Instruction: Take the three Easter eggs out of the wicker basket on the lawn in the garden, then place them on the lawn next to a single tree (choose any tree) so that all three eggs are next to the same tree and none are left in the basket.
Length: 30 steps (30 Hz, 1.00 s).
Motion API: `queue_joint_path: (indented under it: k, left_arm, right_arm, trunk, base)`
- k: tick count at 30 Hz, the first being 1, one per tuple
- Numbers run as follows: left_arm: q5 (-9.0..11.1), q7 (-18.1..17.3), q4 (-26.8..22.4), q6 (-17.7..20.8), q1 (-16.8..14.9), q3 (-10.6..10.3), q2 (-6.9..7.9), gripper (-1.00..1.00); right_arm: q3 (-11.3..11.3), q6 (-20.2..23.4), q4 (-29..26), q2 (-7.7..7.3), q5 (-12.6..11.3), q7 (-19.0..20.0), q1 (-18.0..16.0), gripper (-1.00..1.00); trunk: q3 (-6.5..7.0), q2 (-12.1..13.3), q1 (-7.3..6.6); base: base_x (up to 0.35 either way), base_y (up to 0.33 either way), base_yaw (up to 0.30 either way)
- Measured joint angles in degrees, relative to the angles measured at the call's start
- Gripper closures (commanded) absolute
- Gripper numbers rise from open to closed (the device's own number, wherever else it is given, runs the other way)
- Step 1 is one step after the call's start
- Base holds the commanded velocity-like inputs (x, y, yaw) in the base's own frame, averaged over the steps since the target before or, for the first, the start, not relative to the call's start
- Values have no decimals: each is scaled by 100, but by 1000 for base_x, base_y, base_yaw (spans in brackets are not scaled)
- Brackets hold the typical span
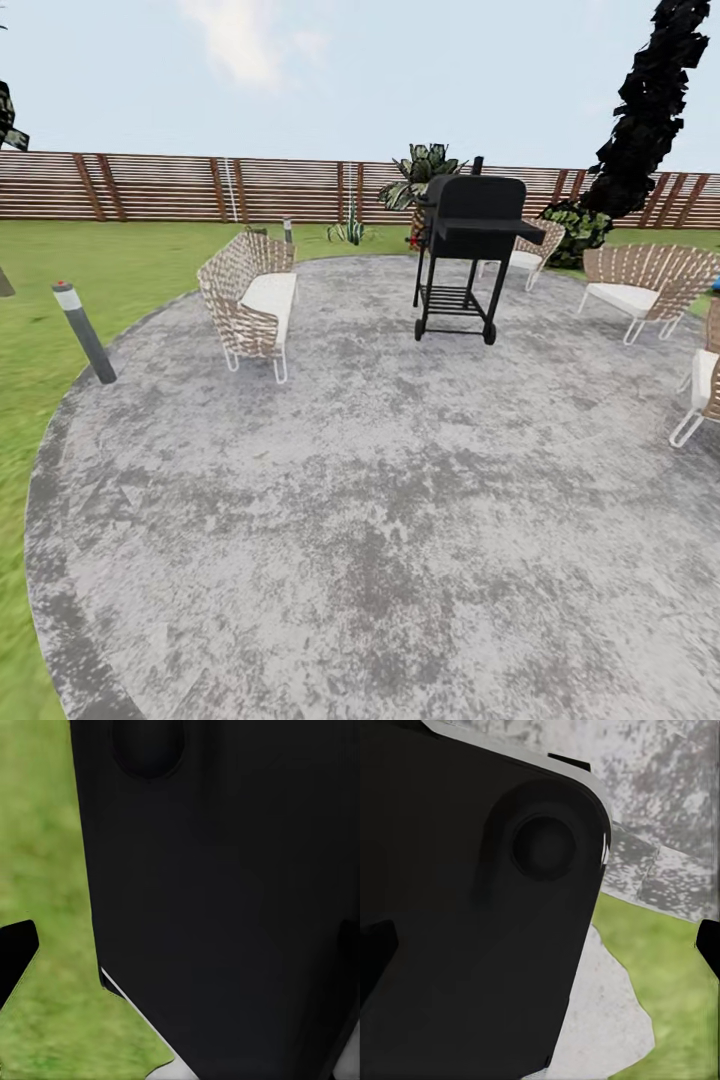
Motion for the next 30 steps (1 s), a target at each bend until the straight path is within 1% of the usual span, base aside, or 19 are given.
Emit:
queue_joint_path:
  k: [7,8,10,21,26,30]
  left_arm:
    - [2,0,0,0,0,0,0,-100]
    - [2,0,0,0,-13,0,7,-100]
    - [-1,0,0,0,-1,1,0,-100]
    - [-7,-3,0,0,1,-6,-17,-100]
    - [-5,-5,7,7,0,-8,0,-100]
    - [-9,-6,5,6,0,-12,0,-100]
  right_arm:
    - [-1,-8,-5,0,24,1,0,-100]
    - [-2,-12,-5,7,24,1,-8,-100]
    - [0,-14,-5,0,25,1,-1,-100]
    - [-9,-15,-5,19,11,1,0,-100]
    - [-2,-15,-49,39,7,1,0,-100]
    - [-7,-15,-69,17,2,1,0,-100]
  trunk:
    - [0,0,0]
    - [-5,37,-30]
    - [0,1,0]
    - [0,0,0]
    - [0,0,0]
    - [0,0,0]
  base:
    - [336,0,0]
    - [337,0,0]
    - [337,0,0]
    - [337,0,0]
    - [338,0,0]
    - [339,0,0]
